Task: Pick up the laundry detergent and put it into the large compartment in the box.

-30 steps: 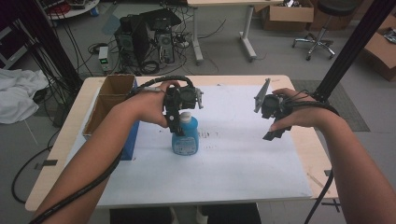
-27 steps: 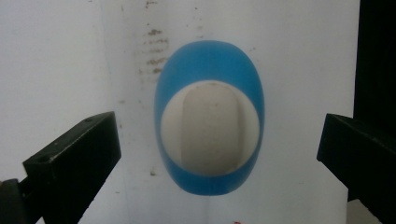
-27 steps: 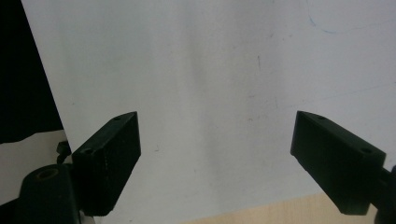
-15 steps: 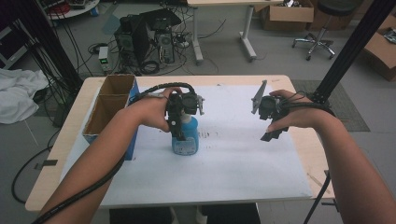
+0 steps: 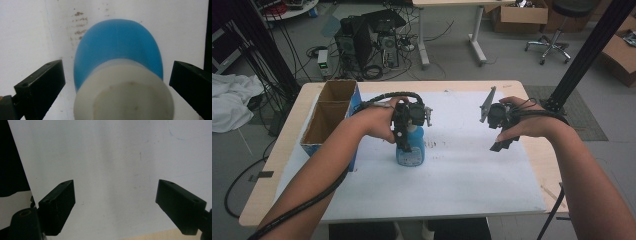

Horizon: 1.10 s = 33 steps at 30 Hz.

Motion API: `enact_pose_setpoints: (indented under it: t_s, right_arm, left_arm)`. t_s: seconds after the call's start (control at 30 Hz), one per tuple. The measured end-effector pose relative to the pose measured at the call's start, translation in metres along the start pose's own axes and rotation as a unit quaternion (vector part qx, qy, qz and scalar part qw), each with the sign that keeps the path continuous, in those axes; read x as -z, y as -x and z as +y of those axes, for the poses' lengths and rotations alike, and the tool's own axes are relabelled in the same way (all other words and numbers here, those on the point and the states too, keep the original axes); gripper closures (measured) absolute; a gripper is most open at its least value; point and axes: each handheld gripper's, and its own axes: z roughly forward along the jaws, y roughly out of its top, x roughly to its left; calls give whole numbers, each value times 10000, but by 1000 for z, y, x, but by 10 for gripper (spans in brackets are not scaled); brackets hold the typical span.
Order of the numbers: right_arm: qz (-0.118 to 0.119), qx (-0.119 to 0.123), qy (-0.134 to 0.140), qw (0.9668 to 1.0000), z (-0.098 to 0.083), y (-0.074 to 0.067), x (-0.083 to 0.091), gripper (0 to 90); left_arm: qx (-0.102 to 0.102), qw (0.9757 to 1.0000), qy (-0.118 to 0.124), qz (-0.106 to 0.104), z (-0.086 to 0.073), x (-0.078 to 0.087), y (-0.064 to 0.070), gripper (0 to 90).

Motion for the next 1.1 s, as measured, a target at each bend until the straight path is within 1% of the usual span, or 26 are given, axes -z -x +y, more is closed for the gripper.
enact_pose_setpoints:
  t_s: [0.13, 0.2, 0.37, 0.63, 0.77, 0.93, 1.0, 1.1]
  right_arm:
    - [11, -3, 12, 10000, 0, 0, -1, 162]
    - [20, -18, 15, 10000, 0, 0, -2, 162]
    - [28, -20, 8, 10000, -2, 1, -3, 162]
    - [35, -36, 34, 10000, -2, 1, -4, 162]
    - [28, -23, 34, 10000, -2, 1, -5, 162]
    - [41, -38, 25, 10000, -2, 1, -6, 162]
    - [37, -50, 26, 10000, -3, 1, -6, 162]
    - [47, -59, 34, 10000, -3, 1, -7, 162]
  left_arm:
    - [-44, 10000, -21, 32, 0, -1, 0, 31]
    - [-38, 10000, -32, 49, 0, -2, 0, 56]
    - [-45, 9999, -125, 73, 1, -5, 0, 88]
    - [-64, 9998, -162, 64, 2, -4, 0, 156]
    - [-51, 9998, -172, 26, 1, -5, 0, 159]
    - [-76, 9998, -195, 42, 1, -6, 0, 179]
    - [-54, 9998, -200, 47, 1, -6, 0, 182]
    - [-41, 9998, -197, 38, 1, -6, 0, 216]
